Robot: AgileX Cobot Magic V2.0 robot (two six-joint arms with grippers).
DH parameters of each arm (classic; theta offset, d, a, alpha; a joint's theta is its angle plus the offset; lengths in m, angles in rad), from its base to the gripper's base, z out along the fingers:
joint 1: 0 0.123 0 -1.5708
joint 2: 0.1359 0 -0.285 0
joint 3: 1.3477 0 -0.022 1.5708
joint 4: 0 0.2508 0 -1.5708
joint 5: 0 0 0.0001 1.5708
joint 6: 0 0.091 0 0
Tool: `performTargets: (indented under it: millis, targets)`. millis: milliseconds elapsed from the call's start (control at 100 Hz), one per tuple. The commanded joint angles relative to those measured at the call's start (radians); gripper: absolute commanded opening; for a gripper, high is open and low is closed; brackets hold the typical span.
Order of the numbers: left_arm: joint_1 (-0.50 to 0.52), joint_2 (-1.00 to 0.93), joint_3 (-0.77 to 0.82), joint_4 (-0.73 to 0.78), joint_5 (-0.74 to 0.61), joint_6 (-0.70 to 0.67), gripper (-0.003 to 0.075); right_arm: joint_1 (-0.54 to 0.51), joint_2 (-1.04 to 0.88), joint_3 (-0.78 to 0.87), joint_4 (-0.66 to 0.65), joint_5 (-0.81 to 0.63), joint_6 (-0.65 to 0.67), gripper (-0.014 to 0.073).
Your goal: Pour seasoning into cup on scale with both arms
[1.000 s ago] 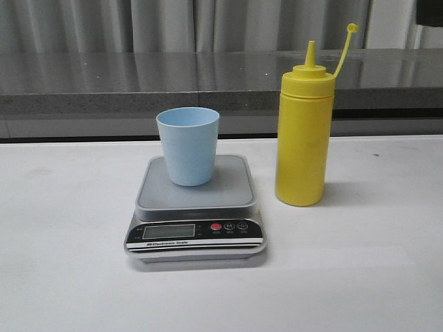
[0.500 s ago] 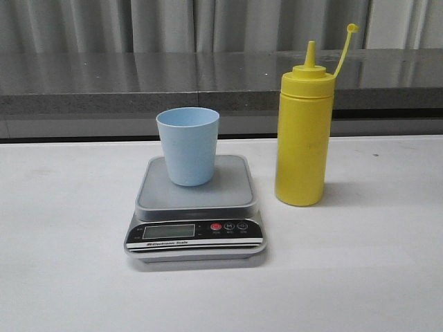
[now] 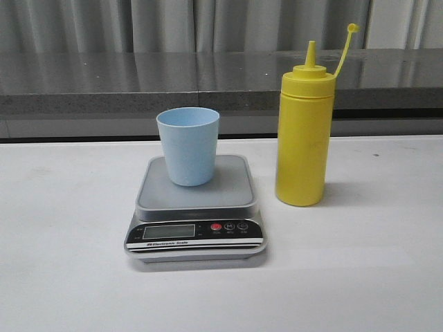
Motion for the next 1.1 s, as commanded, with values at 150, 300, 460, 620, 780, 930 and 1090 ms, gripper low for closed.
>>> performTargets:
  millis: [150, 300, 460, 620, 780, 930, 1090]
  targets:
    - [0.002, 0.007, -0.030, -0.003, -0.071, 0.000, -0.0020, -0.006, 0.004, -0.026, -0.015, -0.078, -0.011, -0.0067]
    - [0.002, 0.007, -0.030, -0.003, -0.071, 0.000, -0.0020, -0.006, 0.004, -0.026, -0.015, -0.078, -0.011, -0.0067]
    - [0.002, 0.007, -0.030, -0.003, -0.071, 0.000, -0.0020, -0.006, 0.004, -0.026, -0.015, -0.078, -0.011, -0.0067]
    - [0.002, 0.007, -0.030, -0.003, -0.071, 0.000, -0.0020, -0.006, 0.004, -0.026, -0.015, -0.077, -0.011, -0.0067]
    - [0.002, 0.007, -0.030, -0.003, -0.071, 0.000, -0.0020, -0.005, 0.002, -0.022, -0.007, -0.078, -0.008, -0.0067]
    - [0.002, 0.007, -0.030, -0.003, -0.071, 0.000, -0.0020, -0.005, -0.067, 0.017, -0.003, -0.129, 0.043, -0.0067]
    - [0.002, 0.007, -0.030, -0.003, -0.071, 0.000, -0.0020, -0.005, -0.180, 0.104, -0.017, -0.199, 0.079, -0.0067]
